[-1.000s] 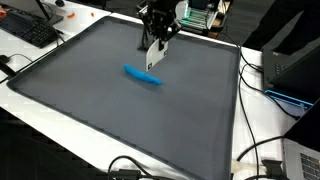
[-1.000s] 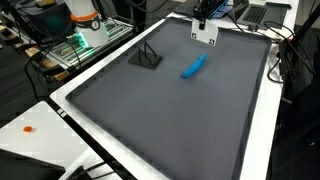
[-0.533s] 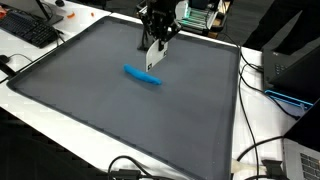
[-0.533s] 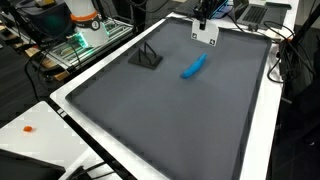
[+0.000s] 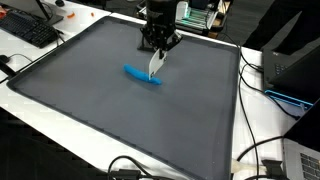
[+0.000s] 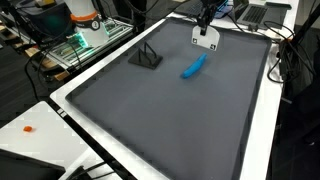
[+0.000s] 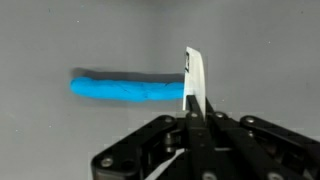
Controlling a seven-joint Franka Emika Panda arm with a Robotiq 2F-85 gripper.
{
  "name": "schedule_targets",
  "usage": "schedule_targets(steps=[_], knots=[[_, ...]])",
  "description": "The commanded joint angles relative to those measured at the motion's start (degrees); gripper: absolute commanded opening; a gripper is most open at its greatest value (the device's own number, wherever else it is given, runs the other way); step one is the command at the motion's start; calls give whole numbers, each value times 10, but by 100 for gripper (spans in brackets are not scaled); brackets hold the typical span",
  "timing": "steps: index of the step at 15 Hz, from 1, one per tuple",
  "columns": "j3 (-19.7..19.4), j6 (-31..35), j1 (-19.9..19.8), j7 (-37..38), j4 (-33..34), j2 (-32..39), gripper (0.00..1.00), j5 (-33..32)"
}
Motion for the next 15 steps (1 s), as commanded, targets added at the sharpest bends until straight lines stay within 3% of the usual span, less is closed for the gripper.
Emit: schedule_targets(steps=[1,15], knots=[[-13,-9,12,-25,39,40,1,-6],[-37,-19,26,-58,89,98,1,-27]])
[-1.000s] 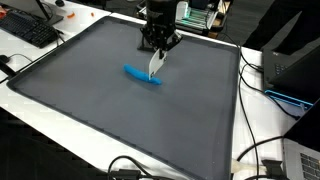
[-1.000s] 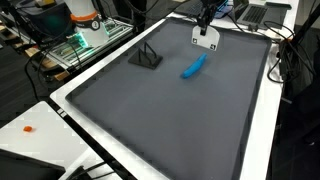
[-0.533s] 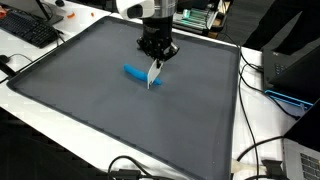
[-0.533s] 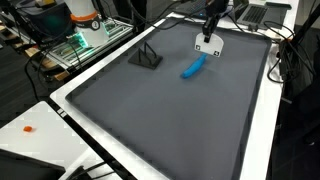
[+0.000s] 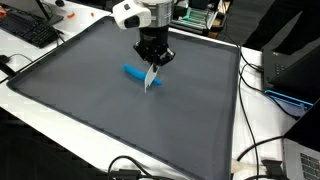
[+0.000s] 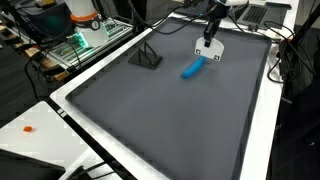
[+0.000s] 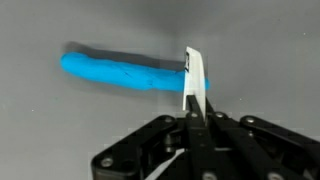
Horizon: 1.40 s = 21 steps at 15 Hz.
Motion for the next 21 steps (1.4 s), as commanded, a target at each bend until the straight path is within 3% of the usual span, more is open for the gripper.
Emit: schedule_targets(steps=[1,21], knots=[[-11,-4,10,-3,10,13,1,-11],[-14,2,6,5,-12,31,1,8]])
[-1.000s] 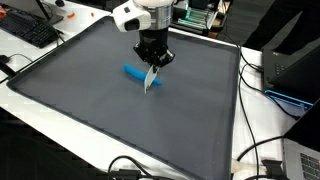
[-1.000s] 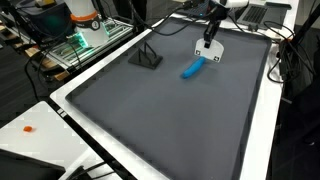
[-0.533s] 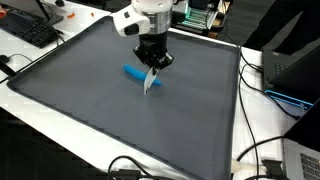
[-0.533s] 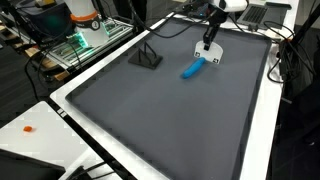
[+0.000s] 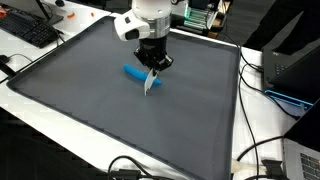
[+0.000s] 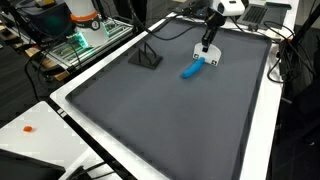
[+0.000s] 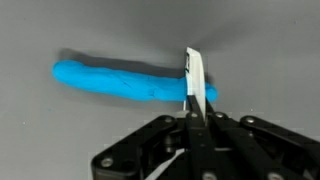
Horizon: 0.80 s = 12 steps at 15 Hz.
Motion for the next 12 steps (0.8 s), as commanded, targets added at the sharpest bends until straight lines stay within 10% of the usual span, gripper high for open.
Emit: schedule_targets(steps=[1,12], knots=[[-7,-9,2,6,-20,1,1,8],[7,-64,-10,-8,-41,-30,1,68]])
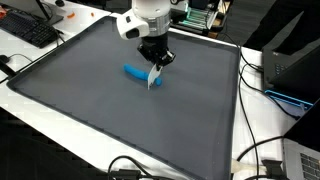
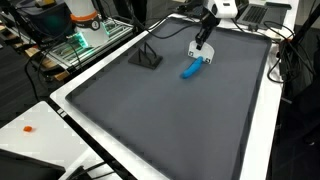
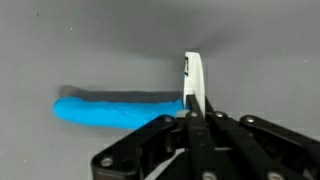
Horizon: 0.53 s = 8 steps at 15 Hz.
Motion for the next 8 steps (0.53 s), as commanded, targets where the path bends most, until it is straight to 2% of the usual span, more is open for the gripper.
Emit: schedule_targets(steps=[1,4,8], knots=[[9,-18,-9,-15,-27,-18,1,29],[16,-28,-15,-35,-27,-24,1,52],[7,-28,-11,-34,-24,-36,1,42]])
